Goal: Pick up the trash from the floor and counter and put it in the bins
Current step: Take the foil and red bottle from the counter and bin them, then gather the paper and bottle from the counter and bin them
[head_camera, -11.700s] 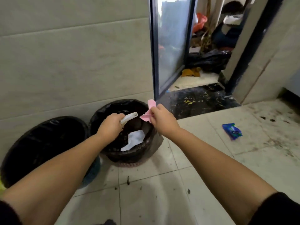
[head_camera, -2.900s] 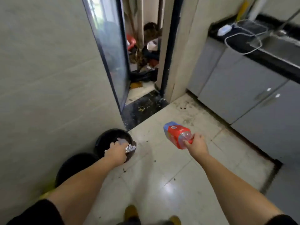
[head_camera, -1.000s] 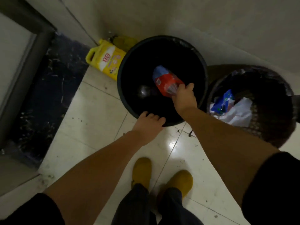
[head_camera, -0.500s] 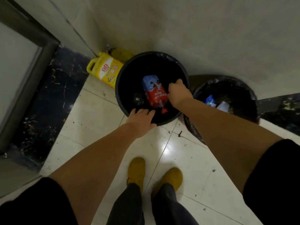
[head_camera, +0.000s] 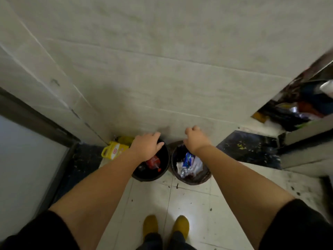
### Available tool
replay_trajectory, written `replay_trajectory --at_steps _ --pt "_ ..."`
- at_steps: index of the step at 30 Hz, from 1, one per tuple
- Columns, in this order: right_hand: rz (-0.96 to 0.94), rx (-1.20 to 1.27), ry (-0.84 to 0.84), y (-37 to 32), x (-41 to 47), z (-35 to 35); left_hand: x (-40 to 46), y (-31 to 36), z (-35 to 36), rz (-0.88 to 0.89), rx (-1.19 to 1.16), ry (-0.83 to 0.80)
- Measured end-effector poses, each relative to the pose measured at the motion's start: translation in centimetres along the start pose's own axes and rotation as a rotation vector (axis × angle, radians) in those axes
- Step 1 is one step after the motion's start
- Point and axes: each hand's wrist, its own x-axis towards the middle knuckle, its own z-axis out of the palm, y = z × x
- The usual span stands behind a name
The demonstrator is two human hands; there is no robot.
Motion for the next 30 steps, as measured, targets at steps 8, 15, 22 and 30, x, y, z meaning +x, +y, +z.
replay_trajectory --at_steps 8,15,22,30 --pt "0.193 0.012 0.201 3.3 -13.2 -5.5 -3.7 9.5 -5.0 0.253 0.109 0.007" --pt "0.647 0.176 0.352 9.9 -28.8 -2.7 -7.5 21.2 -5.7 0.706 0.239 -0.027" --pt "1.066 0.377 0.45 13.9 -47.8 4.0 -18.4 35.0 -0.1 1.089 0.429 -0.116" --pt "1.511 0.468 0.518 16.5 -69.5 13.8 -36.2 49.9 8.9 1.43 0.554 -0.18"
